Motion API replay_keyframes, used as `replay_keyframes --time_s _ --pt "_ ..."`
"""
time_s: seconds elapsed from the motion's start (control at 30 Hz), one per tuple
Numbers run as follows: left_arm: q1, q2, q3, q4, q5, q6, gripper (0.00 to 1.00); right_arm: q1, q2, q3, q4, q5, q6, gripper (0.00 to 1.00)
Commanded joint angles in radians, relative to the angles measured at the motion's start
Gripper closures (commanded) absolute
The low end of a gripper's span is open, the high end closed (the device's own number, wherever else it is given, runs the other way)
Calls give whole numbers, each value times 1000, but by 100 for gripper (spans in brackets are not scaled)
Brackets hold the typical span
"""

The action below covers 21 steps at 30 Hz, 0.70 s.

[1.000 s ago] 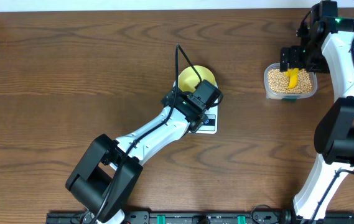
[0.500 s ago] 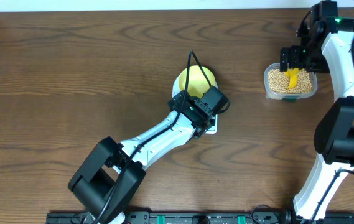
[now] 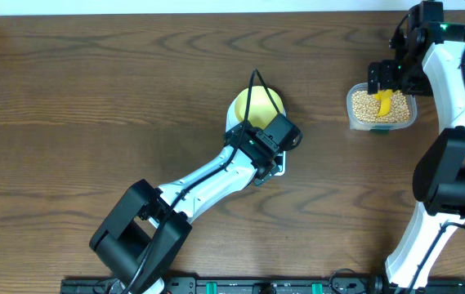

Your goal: Scoop item into bowl and weigh 50g on scale

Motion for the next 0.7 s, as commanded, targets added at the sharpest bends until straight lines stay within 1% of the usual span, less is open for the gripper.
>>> replay_keyframes --time_s 0.0,0.4,0.53,0.67 --pt "11 36 13 1 3 32 2 -2 5 -6 -1 5 3 1" --pt "21 80 13 28 -56 31 2 -2 5 -6 -1 5 3 1" --pt "19 81 14 35 -51 32 2 -2 5 -6 -1 5 3 1" --pt "21 71 24 34 -3 54 2 -2 5 -6 -1 5 3 1"
